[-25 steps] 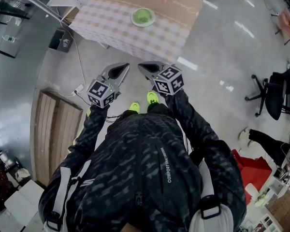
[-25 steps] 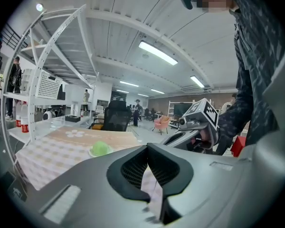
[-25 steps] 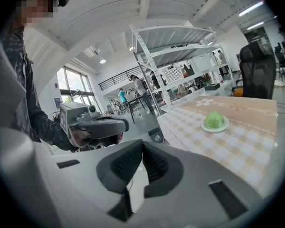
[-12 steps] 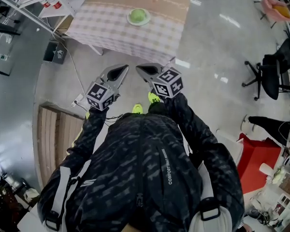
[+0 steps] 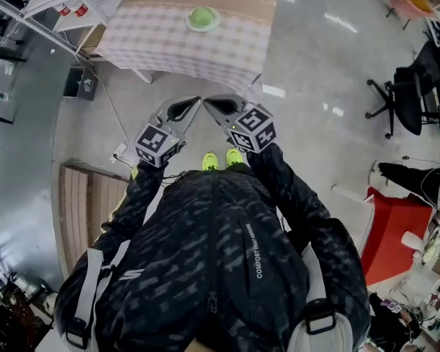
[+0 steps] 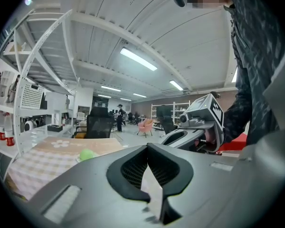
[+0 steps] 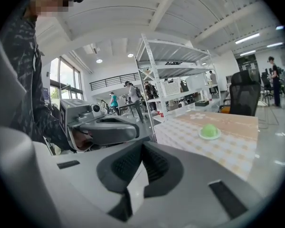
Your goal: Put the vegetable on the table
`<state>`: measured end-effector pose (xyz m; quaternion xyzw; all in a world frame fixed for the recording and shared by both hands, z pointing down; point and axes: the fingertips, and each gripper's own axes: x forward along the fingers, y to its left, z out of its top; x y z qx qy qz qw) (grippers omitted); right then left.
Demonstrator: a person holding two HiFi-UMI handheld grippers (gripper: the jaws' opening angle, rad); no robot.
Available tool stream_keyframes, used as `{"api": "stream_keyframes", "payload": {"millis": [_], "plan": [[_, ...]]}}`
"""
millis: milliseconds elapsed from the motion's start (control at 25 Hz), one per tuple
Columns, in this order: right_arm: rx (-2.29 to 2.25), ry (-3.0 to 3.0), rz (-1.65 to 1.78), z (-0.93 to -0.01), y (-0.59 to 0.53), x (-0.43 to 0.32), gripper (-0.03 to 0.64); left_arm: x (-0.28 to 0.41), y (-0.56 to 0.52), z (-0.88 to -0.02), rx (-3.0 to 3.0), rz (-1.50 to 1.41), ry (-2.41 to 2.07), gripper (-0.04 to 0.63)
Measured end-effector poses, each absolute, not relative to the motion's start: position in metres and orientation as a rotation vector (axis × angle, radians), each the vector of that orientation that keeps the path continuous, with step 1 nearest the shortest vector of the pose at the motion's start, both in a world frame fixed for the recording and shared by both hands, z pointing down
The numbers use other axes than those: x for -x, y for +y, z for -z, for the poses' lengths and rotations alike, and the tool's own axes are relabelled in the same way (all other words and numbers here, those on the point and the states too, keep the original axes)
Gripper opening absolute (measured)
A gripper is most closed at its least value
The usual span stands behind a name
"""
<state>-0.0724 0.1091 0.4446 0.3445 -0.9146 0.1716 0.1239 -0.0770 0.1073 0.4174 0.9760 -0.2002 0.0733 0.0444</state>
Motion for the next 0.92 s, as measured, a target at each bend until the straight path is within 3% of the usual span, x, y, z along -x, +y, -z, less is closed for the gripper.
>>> {"api": "stream_keyframes", "payload": {"millis": [920], "plan": [[-1.008,-2.728,-0.517,-0.438,0.138,0.059,0.006,0.071,0.132,-0.424,-2.994,-0.303,-0.715,-0.006]]}}
